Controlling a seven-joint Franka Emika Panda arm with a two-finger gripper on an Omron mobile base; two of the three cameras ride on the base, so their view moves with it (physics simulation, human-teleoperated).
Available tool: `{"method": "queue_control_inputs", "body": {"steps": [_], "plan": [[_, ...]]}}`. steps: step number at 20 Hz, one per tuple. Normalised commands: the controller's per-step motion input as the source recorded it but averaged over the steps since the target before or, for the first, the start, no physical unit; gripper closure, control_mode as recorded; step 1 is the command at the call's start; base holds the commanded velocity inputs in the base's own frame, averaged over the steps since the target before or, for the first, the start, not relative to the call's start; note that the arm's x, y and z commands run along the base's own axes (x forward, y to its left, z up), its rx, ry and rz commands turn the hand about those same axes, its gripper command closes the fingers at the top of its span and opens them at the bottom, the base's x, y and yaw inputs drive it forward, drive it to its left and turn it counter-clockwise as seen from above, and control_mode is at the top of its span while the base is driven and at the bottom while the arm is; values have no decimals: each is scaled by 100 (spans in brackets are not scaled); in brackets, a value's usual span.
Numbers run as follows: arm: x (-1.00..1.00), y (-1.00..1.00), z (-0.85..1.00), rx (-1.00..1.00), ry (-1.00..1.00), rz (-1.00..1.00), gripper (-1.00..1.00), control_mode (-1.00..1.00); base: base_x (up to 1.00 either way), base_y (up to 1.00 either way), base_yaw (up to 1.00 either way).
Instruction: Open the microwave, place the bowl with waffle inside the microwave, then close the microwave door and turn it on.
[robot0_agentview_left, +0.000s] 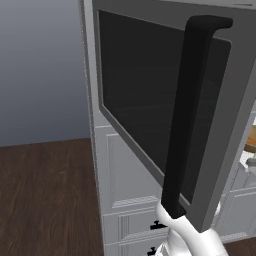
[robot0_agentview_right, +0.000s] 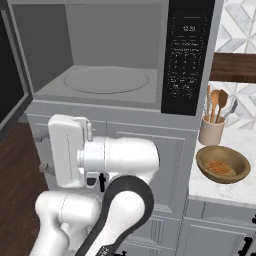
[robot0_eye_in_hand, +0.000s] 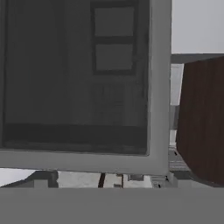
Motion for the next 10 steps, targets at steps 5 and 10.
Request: {"method": "queue_control_inputs", "body": {"steps": [5, 10], "plan": [[-18, -100, 0, -4, -16, -13, -100, -100, 0, 0, 0], [16, -100, -9, 0, -1, -31, -100, -100, 0, 0, 0]]}}
